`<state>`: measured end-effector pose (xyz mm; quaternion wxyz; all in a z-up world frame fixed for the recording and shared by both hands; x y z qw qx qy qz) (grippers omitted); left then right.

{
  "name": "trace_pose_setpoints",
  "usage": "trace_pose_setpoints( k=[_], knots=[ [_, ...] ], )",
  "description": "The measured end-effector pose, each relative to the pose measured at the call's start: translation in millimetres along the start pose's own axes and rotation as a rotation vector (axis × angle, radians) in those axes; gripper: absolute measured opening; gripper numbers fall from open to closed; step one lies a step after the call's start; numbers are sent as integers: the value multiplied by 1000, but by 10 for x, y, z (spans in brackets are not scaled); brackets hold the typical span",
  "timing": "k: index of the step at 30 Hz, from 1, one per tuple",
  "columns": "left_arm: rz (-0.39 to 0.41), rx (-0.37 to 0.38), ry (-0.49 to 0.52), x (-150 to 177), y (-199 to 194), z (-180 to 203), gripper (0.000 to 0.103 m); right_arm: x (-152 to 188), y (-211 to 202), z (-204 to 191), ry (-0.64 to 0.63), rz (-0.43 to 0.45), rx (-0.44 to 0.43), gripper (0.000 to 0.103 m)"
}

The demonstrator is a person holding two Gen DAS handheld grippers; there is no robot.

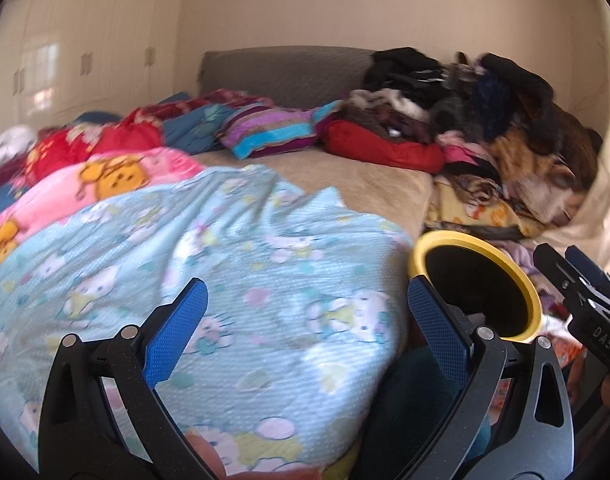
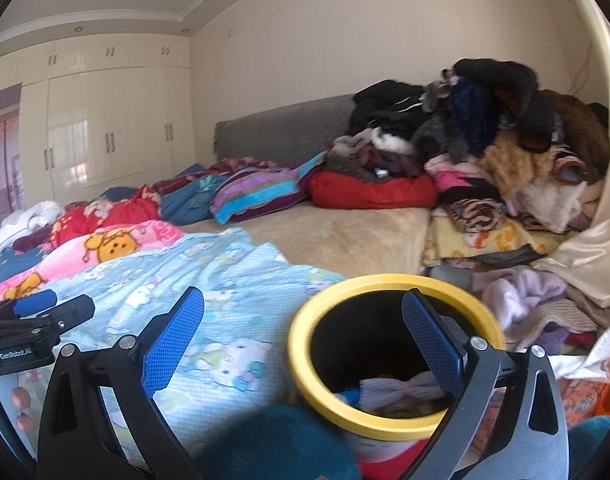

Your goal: Collect trash

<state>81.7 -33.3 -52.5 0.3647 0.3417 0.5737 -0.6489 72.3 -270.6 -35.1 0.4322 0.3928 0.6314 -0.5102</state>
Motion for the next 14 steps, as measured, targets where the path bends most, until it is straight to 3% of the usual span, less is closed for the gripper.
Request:
trace_pose_setpoints(
  k=[2,5,6,7,9,11,14],
  knots=[
    [-10,-37,-62,9,-20,-313,92,-44,174,-339,-9,-35,-80,97],
    [-34,-181,-170,81,-86,-1101,92,-64,441,-1033,-43,-97,-224,97],
    [-40,-250,-195,131,-117,-1378,92,-1,567,-1408,-77,-154,-295,97],
    [-57,-373,-239,232,-194,-1845,92,105,681,-1815,-113,-219,-370,97],
    [-97,-528,-341,444,-356,-2539,92,350,799,-2523,-185,-323,-497,97],
    [-135,-647,-444,692,-527,-3131,92,738,848,-3304,-298,-444,-630,97],
    [-191,-790,-526,1041,-691,-3799,92,1296,819,-4143,-483,-585,-759,97]
  ],
)
Point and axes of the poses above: each gripper's, at about its wrist camera, not at the fingertips, and y roughly the way its jaws point, z to its right, x to its underside, the point moved 9 cm from there along y, roughly the way its jaws point
